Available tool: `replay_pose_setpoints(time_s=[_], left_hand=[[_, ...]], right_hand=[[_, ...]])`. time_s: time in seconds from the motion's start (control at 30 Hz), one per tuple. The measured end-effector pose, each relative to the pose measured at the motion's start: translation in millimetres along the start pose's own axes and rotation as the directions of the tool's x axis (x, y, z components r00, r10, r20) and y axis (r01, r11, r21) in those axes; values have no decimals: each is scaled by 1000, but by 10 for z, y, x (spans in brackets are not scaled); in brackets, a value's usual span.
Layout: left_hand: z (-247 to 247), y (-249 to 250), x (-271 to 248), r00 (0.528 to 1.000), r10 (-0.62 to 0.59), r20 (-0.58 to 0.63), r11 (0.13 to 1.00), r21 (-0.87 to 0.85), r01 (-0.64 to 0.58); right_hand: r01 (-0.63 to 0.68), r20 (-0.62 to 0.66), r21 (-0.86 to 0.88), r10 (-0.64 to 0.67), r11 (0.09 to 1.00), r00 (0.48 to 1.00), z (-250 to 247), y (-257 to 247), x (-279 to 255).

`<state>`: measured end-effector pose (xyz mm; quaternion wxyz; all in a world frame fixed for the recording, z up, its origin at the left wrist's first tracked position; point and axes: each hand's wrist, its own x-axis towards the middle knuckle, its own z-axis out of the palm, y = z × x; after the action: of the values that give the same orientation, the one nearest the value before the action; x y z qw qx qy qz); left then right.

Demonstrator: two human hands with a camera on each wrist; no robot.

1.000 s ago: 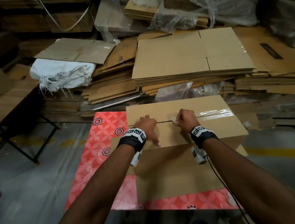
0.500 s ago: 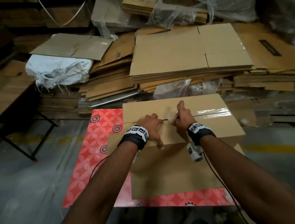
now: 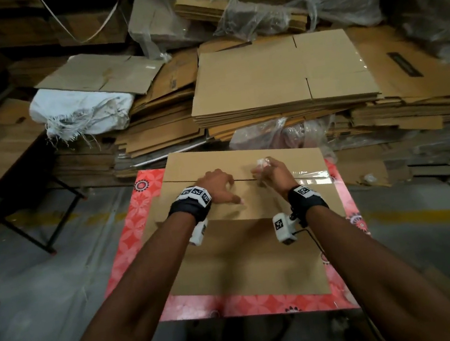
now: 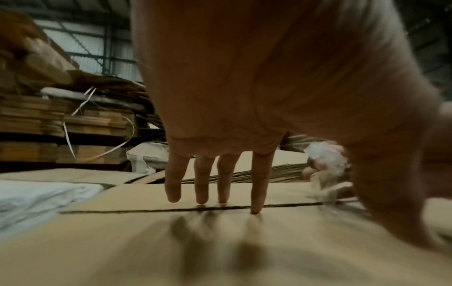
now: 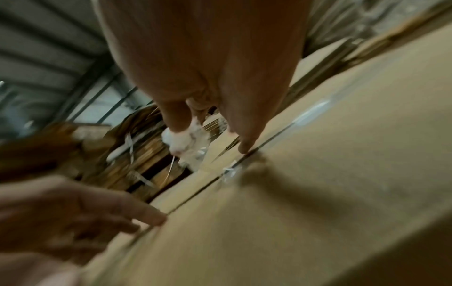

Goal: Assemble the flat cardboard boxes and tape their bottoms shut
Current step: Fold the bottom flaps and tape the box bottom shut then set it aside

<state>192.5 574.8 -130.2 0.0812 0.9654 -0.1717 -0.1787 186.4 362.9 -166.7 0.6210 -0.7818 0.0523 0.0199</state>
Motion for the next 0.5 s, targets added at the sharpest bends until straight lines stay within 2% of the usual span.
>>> replay_pose_setpoints(time_s=[0.07, 0.2, 0.33, 0.5], left_hand=[[89, 119, 76, 1000, 29, -13, 1000, -1, -29], [207, 296, 193, 998, 54, -45, 998, 34, -52], [277, 376, 229, 995, 72, -69, 994, 82, -66], [327, 276, 226, 992, 90, -89, 994, 74, -84]], right_hand=[[-11, -77, -12, 10, 1000, 997, -80, 70, 17], [-6, -117, -367, -40, 930, 992, -205, 126, 29], [19, -37, -548, -46, 837, 998, -185, 168, 87], [-24, -149, -577, -77, 816, 986, -226, 236, 22]])
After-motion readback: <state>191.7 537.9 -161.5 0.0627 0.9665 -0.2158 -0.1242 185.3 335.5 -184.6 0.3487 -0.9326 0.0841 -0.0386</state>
